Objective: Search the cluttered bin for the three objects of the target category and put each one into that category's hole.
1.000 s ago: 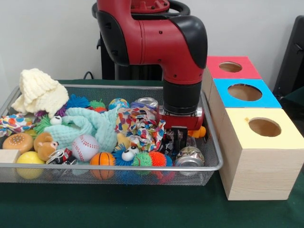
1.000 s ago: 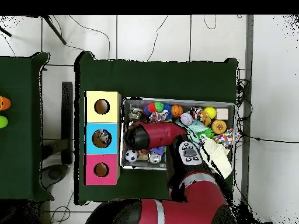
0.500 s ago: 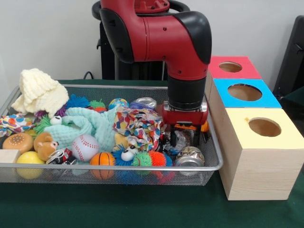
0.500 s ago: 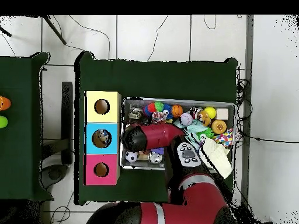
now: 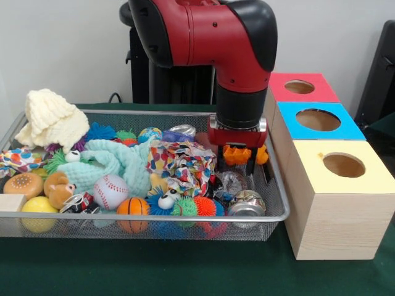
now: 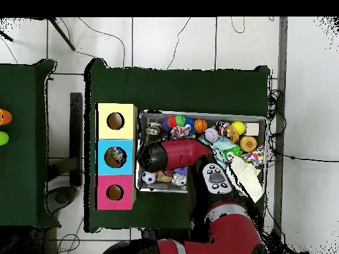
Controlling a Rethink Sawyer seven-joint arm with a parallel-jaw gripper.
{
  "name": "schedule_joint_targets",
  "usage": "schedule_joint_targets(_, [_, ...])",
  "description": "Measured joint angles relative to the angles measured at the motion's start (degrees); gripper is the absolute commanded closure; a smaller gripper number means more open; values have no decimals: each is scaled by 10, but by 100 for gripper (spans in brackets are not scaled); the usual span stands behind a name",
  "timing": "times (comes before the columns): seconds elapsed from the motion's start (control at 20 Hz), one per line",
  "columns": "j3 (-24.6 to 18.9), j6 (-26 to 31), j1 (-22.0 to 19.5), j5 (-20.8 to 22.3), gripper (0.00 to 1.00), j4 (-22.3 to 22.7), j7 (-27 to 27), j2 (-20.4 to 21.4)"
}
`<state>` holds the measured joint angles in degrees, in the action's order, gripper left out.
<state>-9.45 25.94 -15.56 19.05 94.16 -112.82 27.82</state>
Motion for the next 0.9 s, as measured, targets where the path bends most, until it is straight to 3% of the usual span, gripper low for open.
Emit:
schedule_joint_targets(0.35, [-1,46,-11,-3,0,-1,0,2])
schedule_joint_targets(0.9, [9,5,-2,0,0,-29,0,-65])
